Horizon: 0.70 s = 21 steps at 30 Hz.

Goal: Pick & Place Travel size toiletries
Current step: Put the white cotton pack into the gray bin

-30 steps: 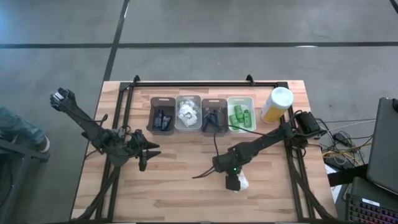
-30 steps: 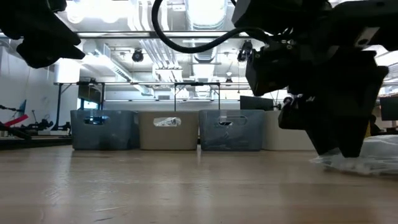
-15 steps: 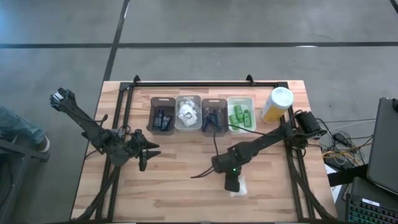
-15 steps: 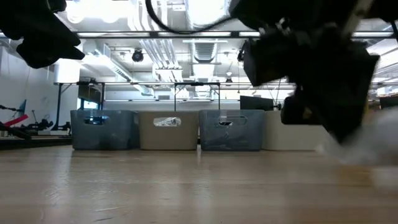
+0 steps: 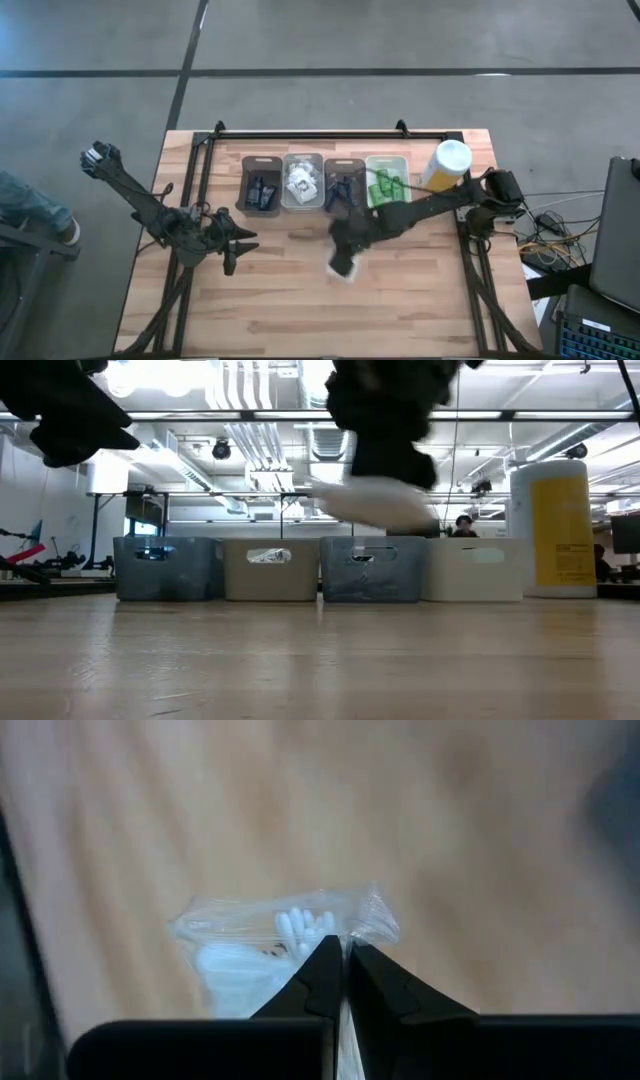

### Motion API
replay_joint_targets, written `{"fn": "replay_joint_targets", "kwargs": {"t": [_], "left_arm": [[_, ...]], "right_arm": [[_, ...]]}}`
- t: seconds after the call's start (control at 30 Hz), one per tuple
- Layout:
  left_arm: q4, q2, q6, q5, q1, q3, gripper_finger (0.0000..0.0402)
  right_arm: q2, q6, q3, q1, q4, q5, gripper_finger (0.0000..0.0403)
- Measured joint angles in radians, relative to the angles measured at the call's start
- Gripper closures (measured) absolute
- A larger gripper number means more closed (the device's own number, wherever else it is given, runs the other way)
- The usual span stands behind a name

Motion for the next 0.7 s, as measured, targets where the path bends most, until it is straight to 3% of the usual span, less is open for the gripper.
{"fn": "replay_joint_targets", "kwargs": {"t": [0.13,0.3,0.4,0.47,0.7], "left_arm": [[0.044,0.002,0.046,-0.058,0.012,0.000,0.0246],[0.133,0.003,0.082,-0.168,0.042,0.000,0.0245],[0.183,0.004,0.097,-0.186,0.071,0.000,0.0245],[0.209,0.004,0.098,-0.142,0.101,0.000,0.0245],[0.307,0.025,0.175,-0.064,0.219,0.000,0.0211]], "right_arm": [[-0.034,0.104,0.032,-0.040,0.107,0.248,0.0394],[-0.034,0.117,0.077,-0.045,0.226,0.461,0.0394],[-0.033,0.082,0.083,-0.041,0.309,0.511,0.0394],[-0.028,0.066,0.084,-0.040,0.370,0.538,0.0394],[-0.016,0.057,0.088,-0.039,0.387,0.553,0.0394]]}}
